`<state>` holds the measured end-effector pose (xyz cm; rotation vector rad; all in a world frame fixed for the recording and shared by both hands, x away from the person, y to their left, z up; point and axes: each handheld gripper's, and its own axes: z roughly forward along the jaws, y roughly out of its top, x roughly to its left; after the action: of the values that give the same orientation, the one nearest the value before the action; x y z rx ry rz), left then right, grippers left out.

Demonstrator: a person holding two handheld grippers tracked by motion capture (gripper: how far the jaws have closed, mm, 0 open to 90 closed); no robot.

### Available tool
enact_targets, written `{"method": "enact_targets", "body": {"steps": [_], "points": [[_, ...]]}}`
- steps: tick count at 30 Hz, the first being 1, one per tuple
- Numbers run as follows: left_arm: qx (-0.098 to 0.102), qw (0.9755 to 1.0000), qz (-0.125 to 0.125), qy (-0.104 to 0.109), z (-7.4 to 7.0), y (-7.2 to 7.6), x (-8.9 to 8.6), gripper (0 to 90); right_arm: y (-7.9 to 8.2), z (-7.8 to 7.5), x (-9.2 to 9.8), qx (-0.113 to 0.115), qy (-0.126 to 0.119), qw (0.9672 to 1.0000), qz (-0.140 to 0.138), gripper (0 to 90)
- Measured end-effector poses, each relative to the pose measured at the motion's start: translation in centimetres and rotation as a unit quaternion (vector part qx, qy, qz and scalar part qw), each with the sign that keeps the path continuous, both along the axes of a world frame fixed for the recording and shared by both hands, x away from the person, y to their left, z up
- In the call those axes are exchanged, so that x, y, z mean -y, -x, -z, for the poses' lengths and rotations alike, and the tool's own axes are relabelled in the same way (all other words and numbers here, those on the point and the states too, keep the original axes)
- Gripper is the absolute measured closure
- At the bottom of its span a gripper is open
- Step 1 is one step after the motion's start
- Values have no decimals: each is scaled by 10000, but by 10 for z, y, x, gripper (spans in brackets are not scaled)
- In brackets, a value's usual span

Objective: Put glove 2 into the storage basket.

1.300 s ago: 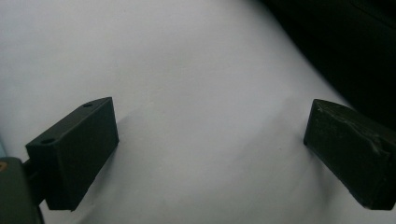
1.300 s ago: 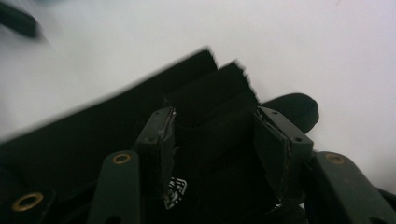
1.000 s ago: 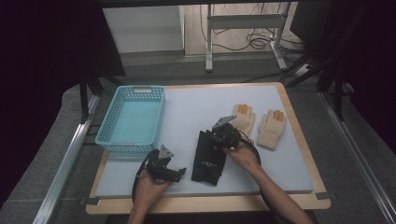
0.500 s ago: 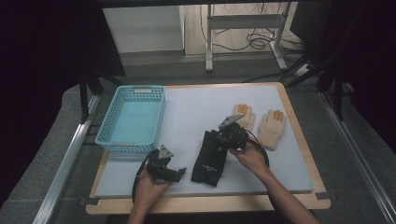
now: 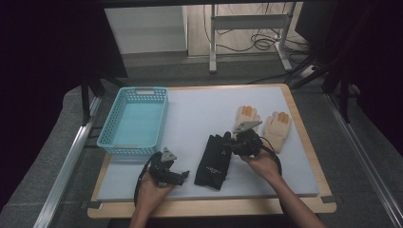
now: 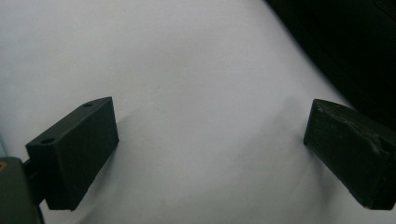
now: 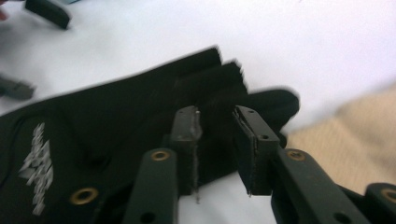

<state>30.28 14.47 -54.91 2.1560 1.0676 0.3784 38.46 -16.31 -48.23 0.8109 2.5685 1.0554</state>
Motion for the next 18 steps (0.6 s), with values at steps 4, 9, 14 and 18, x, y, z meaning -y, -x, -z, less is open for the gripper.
{"method": "enact_targets", "body": {"steps": [4, 9, 14, 18], "points": [[-29, 10000, 7, 7, -1, 0, -1, 35, 13, 9, 15, -200, -85, 9997, -128, 854], [-37, 10000, -2, -12, 0, 2, -7, 33, 33, 21, 25, -380, -187, 9986, -302, 885], [-27, 10000, 15, -8, 0, 3, -10, 42, 49, 33, 24, -438, -164, 9974, -553, 884], [-30, 10000, 27, -1, 0, 3, -10, 42, 56, 38, 14, -367, -17, 9970, -680, 884]]}}
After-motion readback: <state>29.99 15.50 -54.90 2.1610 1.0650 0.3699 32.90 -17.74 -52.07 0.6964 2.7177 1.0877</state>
